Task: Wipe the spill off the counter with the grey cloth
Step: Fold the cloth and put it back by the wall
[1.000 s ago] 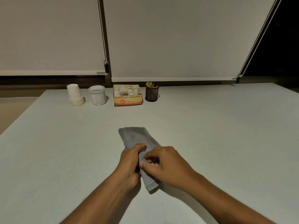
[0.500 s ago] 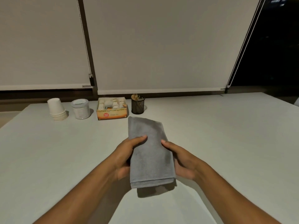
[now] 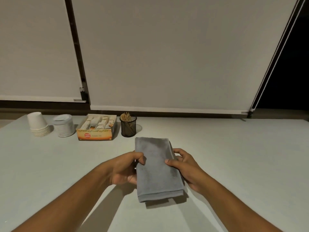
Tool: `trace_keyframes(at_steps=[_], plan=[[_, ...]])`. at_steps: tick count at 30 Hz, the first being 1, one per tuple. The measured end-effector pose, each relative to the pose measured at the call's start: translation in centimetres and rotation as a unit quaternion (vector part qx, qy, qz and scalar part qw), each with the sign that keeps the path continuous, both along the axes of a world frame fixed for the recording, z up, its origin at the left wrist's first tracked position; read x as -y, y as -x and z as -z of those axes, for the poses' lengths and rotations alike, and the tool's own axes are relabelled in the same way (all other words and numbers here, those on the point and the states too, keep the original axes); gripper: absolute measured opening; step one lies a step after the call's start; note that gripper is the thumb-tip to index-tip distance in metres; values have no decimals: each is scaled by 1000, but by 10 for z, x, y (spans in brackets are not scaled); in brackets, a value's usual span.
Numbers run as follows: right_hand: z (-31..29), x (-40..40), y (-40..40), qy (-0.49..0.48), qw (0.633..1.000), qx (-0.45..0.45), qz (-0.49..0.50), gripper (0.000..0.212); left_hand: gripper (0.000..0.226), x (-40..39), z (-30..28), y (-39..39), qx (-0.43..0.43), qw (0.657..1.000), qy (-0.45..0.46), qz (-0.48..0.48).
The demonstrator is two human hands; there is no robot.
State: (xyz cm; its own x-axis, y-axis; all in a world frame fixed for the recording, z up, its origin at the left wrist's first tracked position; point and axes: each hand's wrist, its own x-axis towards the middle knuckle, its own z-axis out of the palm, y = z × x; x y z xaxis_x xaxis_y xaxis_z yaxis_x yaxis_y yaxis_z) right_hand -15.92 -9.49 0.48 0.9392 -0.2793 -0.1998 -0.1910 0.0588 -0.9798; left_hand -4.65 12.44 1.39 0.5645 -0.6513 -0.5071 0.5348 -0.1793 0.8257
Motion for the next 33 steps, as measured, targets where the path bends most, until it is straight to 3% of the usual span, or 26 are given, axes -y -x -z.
trace_keyframes(at_steps=[5, 12, 18, 22, 28, 33], plan=[[2, 52, -51, 42, 999, -7, 16, 42, 51, 52, -5, -48, 74, 997, -32, 2], [14, 121, -150, 155, 987, -24, 35, 53, 46, 127, -4, -119, 134, 986, -68, -66], [27, 154, -218, 229, 971, -44, 56, 59, 51, 169, 6, -177, 186, 970, -111, -108], [27, 159, -250, 307, 948, -62, 58, 48, 65, 181, 17, -202, 245, 948, -150, -137], [35, 160, -259, 419, 901, -90, 66, 41, 72, 192, 38, -211, 404, 864, -265, -142], [41, 153, -233, 501, 856, -101, 78, 39, 50, 182, 44, -185, 566, 741, -350, -86]])
